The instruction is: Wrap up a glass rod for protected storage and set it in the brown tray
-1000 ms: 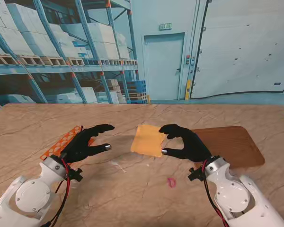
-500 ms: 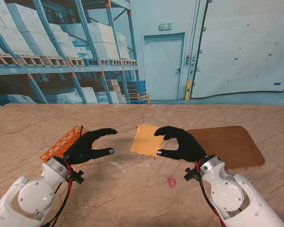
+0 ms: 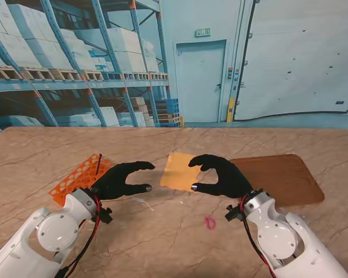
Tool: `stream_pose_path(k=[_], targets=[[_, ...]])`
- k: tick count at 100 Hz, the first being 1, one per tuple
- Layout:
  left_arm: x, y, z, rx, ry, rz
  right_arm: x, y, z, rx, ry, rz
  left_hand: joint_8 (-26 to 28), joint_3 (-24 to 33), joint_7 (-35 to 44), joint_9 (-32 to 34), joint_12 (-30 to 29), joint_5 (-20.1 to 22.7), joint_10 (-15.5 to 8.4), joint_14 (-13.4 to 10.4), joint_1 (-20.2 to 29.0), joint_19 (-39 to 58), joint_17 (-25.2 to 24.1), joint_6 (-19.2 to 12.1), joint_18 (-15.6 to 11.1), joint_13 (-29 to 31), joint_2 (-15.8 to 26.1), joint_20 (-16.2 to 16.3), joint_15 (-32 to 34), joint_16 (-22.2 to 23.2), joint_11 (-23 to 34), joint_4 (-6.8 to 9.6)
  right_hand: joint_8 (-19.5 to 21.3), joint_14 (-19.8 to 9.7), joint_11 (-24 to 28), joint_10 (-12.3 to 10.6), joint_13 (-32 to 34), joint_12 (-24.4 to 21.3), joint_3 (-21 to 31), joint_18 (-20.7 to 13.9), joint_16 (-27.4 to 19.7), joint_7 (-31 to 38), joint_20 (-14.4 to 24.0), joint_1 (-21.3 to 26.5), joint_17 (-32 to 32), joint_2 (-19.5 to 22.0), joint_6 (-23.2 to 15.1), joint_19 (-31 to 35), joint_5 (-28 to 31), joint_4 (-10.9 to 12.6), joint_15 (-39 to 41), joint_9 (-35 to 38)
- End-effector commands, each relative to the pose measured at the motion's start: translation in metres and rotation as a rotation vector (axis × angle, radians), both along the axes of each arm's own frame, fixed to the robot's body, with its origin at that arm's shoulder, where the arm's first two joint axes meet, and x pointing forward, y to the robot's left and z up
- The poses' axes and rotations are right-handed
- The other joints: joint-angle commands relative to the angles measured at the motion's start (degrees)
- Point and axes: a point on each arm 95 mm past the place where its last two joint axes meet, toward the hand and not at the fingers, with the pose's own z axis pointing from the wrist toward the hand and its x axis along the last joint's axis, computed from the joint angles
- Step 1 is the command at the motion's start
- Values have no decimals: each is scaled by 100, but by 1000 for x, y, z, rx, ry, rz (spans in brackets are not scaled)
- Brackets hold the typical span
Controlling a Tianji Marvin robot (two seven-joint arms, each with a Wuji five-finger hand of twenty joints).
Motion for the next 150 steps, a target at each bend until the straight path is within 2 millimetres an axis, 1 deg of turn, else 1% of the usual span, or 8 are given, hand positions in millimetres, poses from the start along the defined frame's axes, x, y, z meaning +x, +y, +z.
stream_pose_path(k=[1, 32, 63, 88, 95, 106, 123, 150], targets=[[-1, -2, -3, -2, 15, -4, 0, 3, -1, -12, -15, -18, 57, 113, 114, -14, 57, 48, -38, -56, -50, 87, -54, -72, -104, -10, -156, -4, 41, 45, 7, 46, 33, -66, 179, 72, 69, 121, -71, -134, 165, 67, 133, 190, 87, -150, 19, 208, 132, -135, 276, 80], [-1, 0, -4, -4, 18, 4, 20, 22, -10, -175, -66, -53, 55, 113, 121, -6, 63, 47, -37, -55, -57, 92, -58, -78, -90, -12, -154, -16, 47, 42, 18, 43, -2, -52, 829, 205, -20, 327, 121, -121, 524, 191, 75, 548, 135, -201, 40, 727, 405, -115, 1276, -13], [-3, 8, -5, -24, 1, 25, 45, 50, -28, -404, -56, -34, 53, 105, 125, 2, 63, 59, -31, -48, -57, 108, -47, -73, -87, 1, -156, -17, 55, 42, 20, 43, -101, 50, 1069, 351, -259, 298, 685, -81, 429, 233, -225, 743, -123, -447, 144, 1206, 609, -218, 1489, -192], [-3, 10, -2, -40, -4, 38, 65, 66, -41, -555, -57, -42, 49, 102, 122, 15, 61, 73, -14, -37, -62, 104, -62, -63, -84, -1, -143, -26, 52, 40, 18, 44, -302, 334, 1728, 726, -532, 465, 1326, -93, 714, 217, -376, 689, -429, -708, 495, 2322, 1074, -328, 2557, -288], [-4, 10, -2, -39, -7, 40, 70, 71, -45, -623, -71, -58, 48, 98, 119, 16, 61, 71, -29, -43, -70, 108, -55, -74, -85, 4, -129, -27, 54, 40, 17, 43, -372, 465, 2273, 951, -603, 777, 1357, -94, 1061, 168, -265, 634, -570, -725, 797, 2962, 1281, -332, 3347, -313], [-4, 12, -1, -41, -14, 50, 74, 77, -50, -718, -76, -69, 47, 88, 119, 23, 61, 83, -15, -40, -64, 115, -57, -61, -83, 6, -114, -25, 57, 42, 18, 43, -394, 397, 2600, 988, -636, 1027, 1241, -219, 1256, 81, -242, 576, -620, -618, 883, 3448, 1258, -287, 3817, -390], [-6, 17, 0, -48, -34, 66, 81, 83, -60, -802, -72, -49, 46, 60, 118, 36, 61, 107, -16, -26, -65, 122, -56, -73, -74, 18, -102, -27, 63, 44, 17, 44, -421, 392, 2740, 1044, -681, 1139, 1253, -239, 1333, 5, -270, 610, -651, -702, 948, 3657, 1225, -282, 4023, -477], [-8, 22, 0, -52, -51, 81, 85, 89, -77, -918, -94, -2, 45, 26, 113, 80, 65, 121, -11, 14, -57, 133, -49, -69, -64, 60, -87, -32, 87, 58, 24, 48, -186, 270, 3138, 1051, -638, 1423, 1224, -413, 1545, 339, -205, 464, -598, -661, 712, 4187, 971, -254, 4319, -643]])
